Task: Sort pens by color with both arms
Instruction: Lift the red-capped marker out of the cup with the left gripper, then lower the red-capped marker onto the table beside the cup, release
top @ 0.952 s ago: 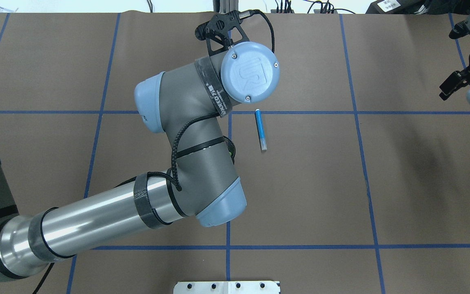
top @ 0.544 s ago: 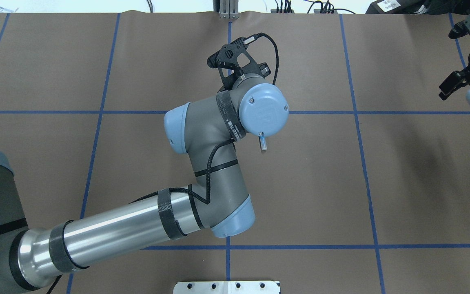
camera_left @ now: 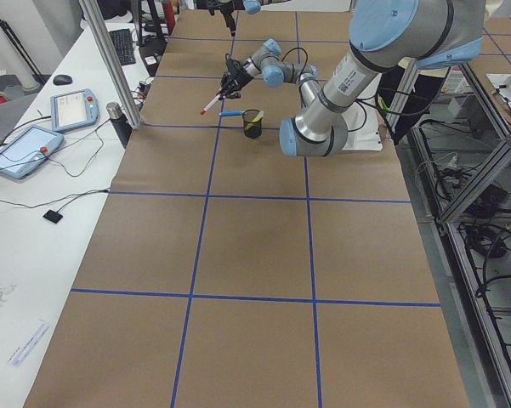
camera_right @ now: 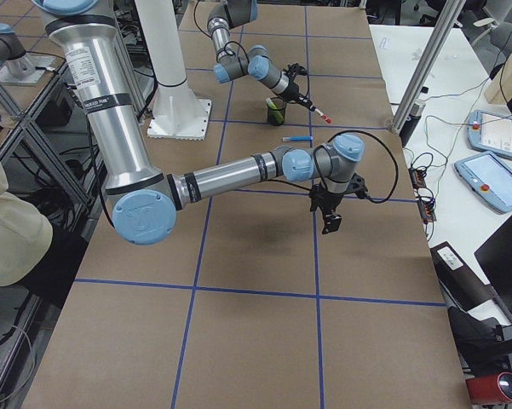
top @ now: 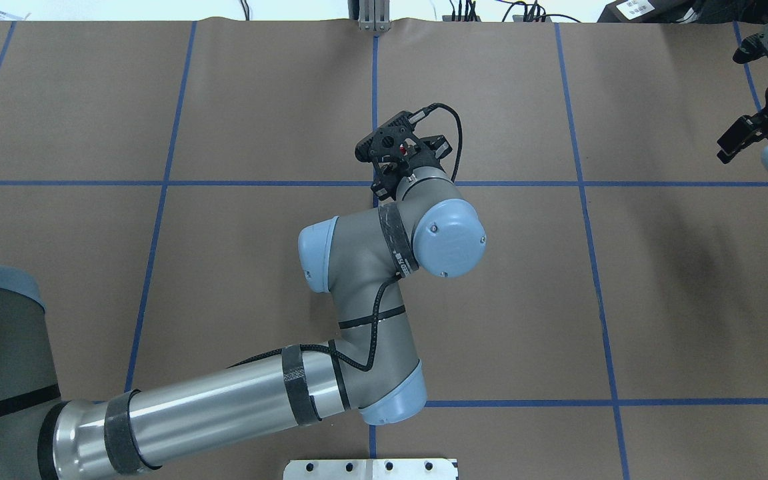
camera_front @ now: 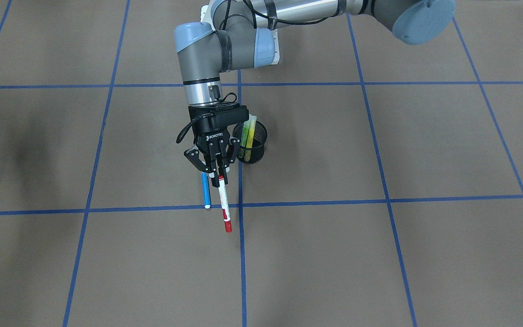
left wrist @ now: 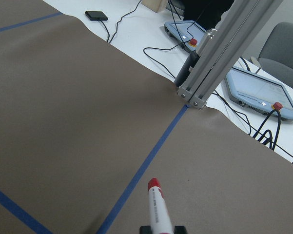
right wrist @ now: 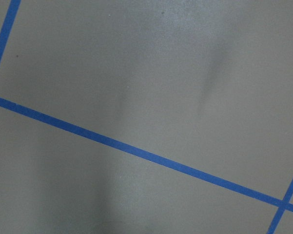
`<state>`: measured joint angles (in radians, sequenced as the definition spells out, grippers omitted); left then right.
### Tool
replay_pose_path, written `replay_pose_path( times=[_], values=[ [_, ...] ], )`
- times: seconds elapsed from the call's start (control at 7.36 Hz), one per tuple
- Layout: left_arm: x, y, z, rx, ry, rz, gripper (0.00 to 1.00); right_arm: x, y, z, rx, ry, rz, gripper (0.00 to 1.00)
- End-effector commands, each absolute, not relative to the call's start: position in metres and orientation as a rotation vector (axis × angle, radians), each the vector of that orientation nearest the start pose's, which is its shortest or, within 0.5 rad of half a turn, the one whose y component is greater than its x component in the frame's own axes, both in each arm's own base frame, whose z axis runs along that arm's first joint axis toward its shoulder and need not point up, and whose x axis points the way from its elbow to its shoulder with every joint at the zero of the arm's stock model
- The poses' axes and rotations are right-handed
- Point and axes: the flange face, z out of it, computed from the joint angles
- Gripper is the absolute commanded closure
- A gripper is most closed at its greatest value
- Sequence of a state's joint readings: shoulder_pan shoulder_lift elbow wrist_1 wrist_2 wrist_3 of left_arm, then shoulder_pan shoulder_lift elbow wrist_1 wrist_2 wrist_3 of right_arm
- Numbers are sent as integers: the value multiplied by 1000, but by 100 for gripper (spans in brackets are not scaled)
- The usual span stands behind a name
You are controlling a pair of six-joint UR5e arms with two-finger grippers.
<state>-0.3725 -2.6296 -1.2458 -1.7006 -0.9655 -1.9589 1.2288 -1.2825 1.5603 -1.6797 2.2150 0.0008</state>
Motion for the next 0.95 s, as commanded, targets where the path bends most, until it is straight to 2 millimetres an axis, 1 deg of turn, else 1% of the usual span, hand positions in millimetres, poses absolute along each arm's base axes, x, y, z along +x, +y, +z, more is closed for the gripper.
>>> replay_pose_path(
  times=[0.0,0.14,0.27,0.41,0.68,0.82],
  values=[
    [689,-437,94,596,880,-968,100,-135,-599,526,49,-663,-384,1],
    [696,-427,95,602,883,-964,100,-135,-599,526,50,-663,-386,1],
    [699,-421,94,603,888,-965,100,-135,-599,526,50,-663,-386,1],
    [702,-421,98,602,880,-964,100,-135,-599,527,48,-663,-385,1],
    [702,-420,98,605,877,-957,100,-135,-599,527,49,-663,-387,1],
    [702,-420,95,605,883,-957,85,-134,-599,528,48,-661,-385,1]
  ],
)
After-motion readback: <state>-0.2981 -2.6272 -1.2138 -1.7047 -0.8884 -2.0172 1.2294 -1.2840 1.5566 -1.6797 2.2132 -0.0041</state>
